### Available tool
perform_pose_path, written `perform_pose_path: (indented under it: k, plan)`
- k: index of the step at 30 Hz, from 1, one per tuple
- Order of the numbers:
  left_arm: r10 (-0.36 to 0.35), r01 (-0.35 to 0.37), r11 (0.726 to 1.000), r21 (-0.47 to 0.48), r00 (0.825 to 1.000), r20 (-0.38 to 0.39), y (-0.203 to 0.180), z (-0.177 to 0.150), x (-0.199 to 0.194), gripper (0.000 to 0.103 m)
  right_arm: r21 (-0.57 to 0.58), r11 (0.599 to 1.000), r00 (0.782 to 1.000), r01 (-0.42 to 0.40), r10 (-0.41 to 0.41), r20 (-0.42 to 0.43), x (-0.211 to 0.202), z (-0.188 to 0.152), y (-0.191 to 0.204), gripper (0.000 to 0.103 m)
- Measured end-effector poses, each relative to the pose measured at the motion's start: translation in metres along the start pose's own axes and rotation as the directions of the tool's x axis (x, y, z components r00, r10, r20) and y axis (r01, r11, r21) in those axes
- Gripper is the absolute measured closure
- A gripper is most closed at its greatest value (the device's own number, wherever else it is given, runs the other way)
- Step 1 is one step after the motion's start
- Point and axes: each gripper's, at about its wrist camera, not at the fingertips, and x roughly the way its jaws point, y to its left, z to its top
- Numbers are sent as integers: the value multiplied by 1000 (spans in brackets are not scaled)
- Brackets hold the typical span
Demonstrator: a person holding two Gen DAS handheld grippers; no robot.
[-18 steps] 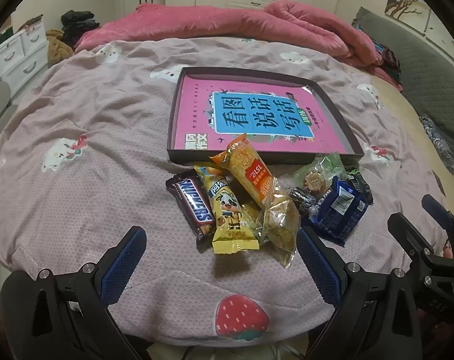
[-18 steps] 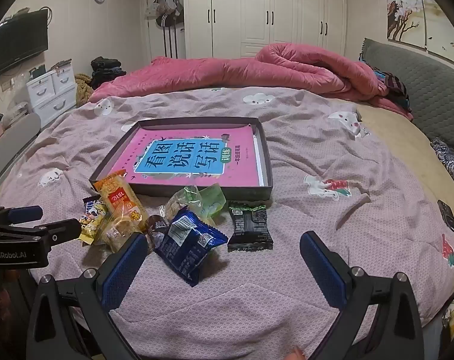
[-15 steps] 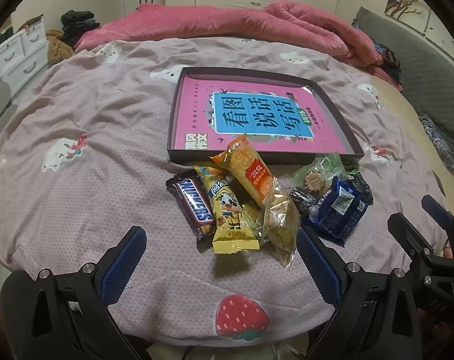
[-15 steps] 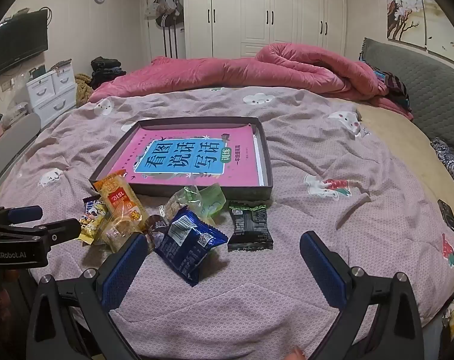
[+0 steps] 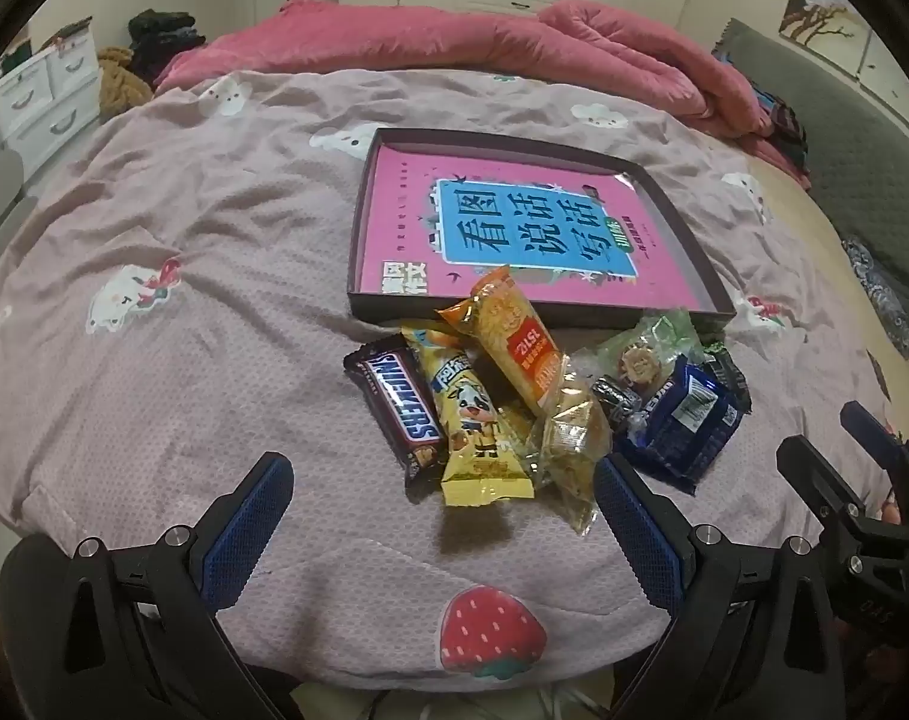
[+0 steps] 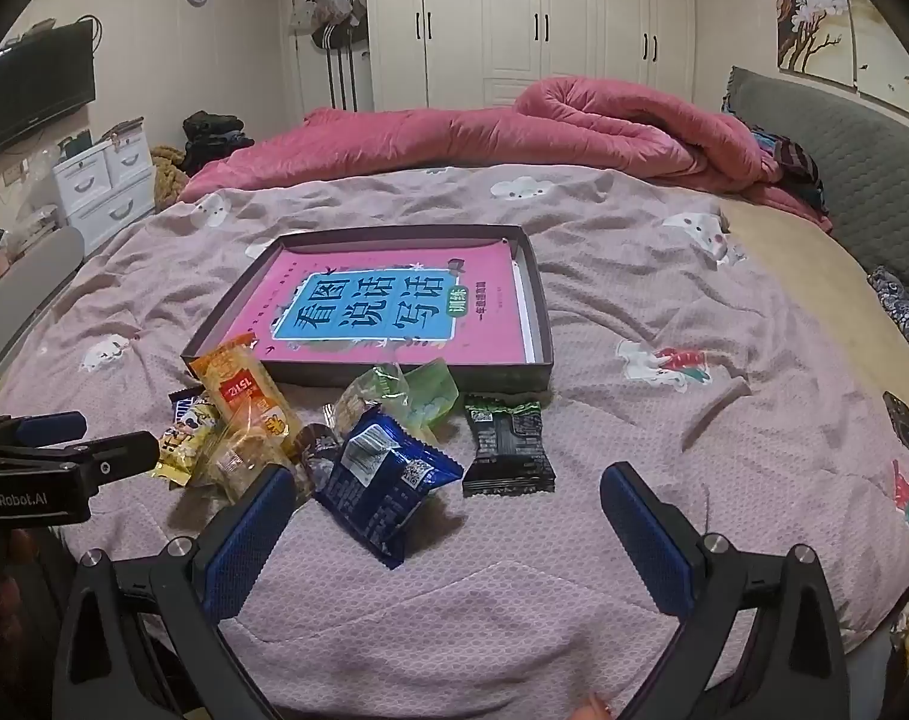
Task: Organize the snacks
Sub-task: 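Move both tools toward the snack pile in front of the tray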
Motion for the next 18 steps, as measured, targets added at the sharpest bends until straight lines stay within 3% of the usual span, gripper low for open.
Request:
perform_pose_path:
  k: [18]
  plan:
    - [-18, 16, 998, -55, 999, -49, 22, 12, 21, 3, 28, 998, 997, -53, 54, -60, 20, -3, 6, 1]
